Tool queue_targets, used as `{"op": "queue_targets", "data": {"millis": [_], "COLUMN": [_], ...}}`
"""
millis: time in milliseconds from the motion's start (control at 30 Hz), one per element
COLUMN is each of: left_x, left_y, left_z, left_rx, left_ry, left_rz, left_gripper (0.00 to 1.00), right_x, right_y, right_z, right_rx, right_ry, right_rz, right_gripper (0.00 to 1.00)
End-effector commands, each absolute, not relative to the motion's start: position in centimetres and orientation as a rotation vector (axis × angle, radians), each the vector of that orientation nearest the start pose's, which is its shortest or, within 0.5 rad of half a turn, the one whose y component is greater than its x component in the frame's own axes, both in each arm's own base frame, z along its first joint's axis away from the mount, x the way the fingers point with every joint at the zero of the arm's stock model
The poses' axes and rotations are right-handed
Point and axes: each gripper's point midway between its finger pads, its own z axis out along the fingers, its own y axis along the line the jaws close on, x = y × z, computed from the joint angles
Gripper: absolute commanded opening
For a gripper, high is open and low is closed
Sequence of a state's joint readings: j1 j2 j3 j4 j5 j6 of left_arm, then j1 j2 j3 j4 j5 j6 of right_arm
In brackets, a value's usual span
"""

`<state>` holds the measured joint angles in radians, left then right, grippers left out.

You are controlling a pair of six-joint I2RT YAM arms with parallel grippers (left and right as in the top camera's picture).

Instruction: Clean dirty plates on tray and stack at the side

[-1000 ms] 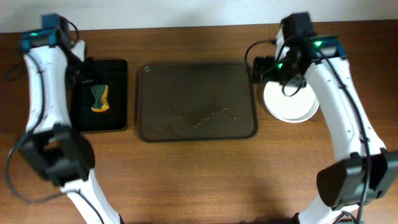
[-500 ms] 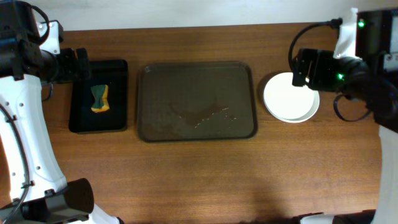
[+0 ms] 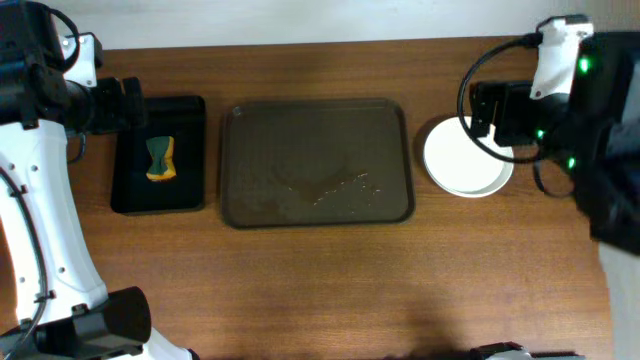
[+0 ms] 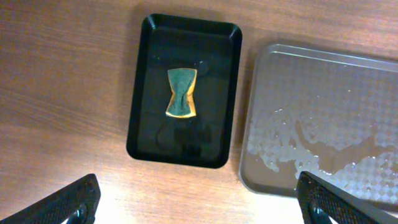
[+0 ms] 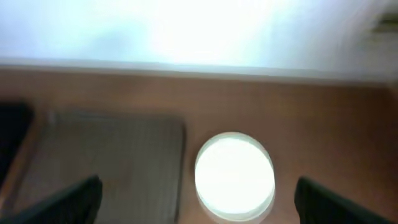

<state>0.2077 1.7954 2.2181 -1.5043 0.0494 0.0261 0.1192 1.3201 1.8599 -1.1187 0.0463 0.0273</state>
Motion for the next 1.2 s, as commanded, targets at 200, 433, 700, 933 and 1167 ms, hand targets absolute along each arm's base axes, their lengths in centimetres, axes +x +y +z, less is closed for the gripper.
{"op": "queue_targets", "data": {"millis": [200,433,700,933,1167], "left_x": [38.9,38.9,38.9,38.9,38.9], "left_y": [7.0,7.0,7.0,7.0,7.0], "left_z": [30.7,30.7,30.7,30.7,30.7], "left_rx": [-0.23,-0.231,-0.231,-0.231,-0.23], "left_ry": [2.645,2.645,2.645,2.645,2.645], "left_rz": [-0.004,-0.004,-0.004,-0.004,-0.004], "left_gripper": [0.99,0.99,0.99,0.99,0.99], "right_x": [27.9,24.1,24.6,24.7,24.7], "right_y": [1.5,1.6,1.2,1.1,1.1], "right_z": [29.7,21.0,15.8,15.3,15.3], "right_rx": [-0.084,-0.093,-0.069,-0.065,-0.065], "right_ry": [1.802,1.613,1.64,1.66,1.661], "right_rz": [0.064,0.062,0.043,0.041,0.041], "right_gripper": [0.99,0.98,0.98,0.98,0.98]}}
